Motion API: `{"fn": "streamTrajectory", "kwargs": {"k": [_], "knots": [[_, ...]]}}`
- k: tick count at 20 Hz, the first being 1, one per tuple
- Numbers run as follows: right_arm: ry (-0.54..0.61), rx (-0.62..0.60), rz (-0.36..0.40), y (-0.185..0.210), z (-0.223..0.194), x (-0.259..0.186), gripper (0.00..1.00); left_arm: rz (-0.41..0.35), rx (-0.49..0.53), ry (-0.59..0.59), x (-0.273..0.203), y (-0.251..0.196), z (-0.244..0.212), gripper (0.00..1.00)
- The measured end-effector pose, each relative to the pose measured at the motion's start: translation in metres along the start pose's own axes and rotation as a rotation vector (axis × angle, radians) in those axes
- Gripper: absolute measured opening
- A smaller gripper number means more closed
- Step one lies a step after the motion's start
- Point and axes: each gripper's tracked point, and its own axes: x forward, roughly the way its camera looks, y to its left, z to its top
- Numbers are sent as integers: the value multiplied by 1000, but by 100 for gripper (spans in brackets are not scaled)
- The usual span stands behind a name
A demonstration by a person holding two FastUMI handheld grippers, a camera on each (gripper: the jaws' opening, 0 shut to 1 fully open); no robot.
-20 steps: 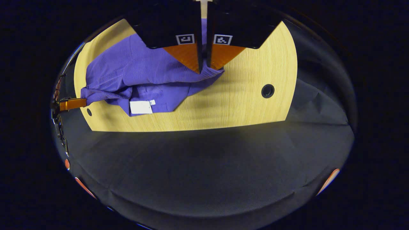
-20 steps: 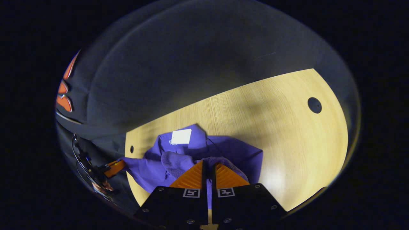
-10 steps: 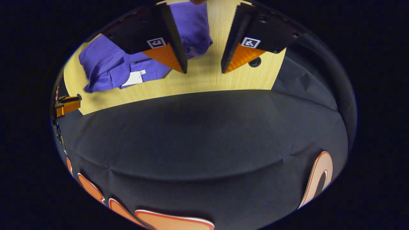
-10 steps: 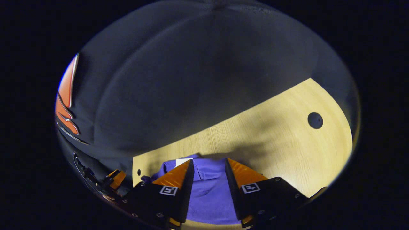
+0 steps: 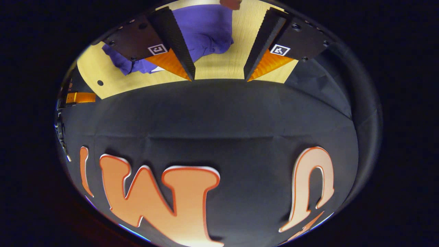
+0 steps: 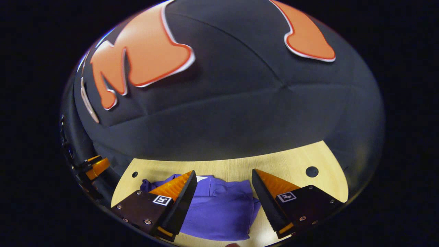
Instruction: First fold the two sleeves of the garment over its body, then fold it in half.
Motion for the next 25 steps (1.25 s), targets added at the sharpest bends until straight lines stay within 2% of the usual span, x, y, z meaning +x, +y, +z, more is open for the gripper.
{"fn": "streamTrajectory", "kwargs": {"k": [3, 6, 11, 15, 19, 25], "knots": [[-77, -45, 16, 23, 9, -37, 95, -12, -51, -84, -47, -8, 17, 99], [-155, -90, 16, 38, 12, -71, 96, 11, -20, -150, -90, -14, 27, 99], [-244, -171, 8, 62, 6, -130, 95, -38, -3, -227, -159, -35, 31, 100], [-286, -178, -8, 82, -9, -178, 95, -90, 5, -312, -211, -47, 31, 100], [-322, -164, -14, 104, -25, -219, 95, -136, 4, -368, -259, -52, 17, 98], [-352, -192, -17, 133, -58, -271, 94, -120, 39, -428, -325, -39, -13, 97]]}}
